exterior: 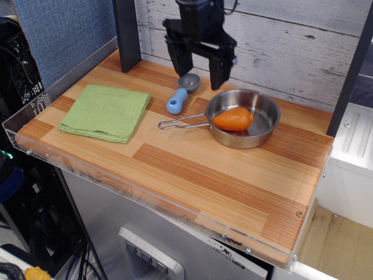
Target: Pick up the carrot and place it behind the green cloth
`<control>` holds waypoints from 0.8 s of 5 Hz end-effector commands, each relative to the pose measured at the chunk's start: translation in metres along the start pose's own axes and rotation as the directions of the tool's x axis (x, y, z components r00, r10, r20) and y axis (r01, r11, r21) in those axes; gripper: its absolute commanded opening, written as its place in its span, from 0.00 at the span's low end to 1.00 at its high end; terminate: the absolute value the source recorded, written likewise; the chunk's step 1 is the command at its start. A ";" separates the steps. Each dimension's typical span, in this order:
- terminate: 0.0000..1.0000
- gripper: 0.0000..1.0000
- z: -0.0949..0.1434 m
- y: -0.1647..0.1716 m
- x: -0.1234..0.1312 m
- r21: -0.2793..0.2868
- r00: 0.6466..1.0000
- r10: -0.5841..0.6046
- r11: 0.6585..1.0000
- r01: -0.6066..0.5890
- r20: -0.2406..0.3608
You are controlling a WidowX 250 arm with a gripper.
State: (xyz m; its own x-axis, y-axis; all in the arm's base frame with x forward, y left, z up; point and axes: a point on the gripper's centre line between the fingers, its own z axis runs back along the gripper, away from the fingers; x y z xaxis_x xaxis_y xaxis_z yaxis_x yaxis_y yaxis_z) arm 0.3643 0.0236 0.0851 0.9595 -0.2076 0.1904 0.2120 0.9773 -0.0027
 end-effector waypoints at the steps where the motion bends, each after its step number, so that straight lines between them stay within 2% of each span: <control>1: 0.00 1.00 -0.019 -0.027 0.011 -0.052 0.982 -0.188 0.981 0.187 -0.014; 3: 0.00 1.00 -0.048 -0.047 0.017 -0.100 0.964 -0.256 0.963 0.249 -0.068; 4: 0.00 1.00 -0.053 -0.050 0.016 -0.099 0.960 -0.267 0.961 0.259 -0.078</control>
State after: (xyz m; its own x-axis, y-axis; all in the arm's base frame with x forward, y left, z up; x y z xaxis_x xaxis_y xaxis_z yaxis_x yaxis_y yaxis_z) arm 0.3765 -0.0278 0.0244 0.8887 -0.4523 0.0748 0.4571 0.8867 -0.0696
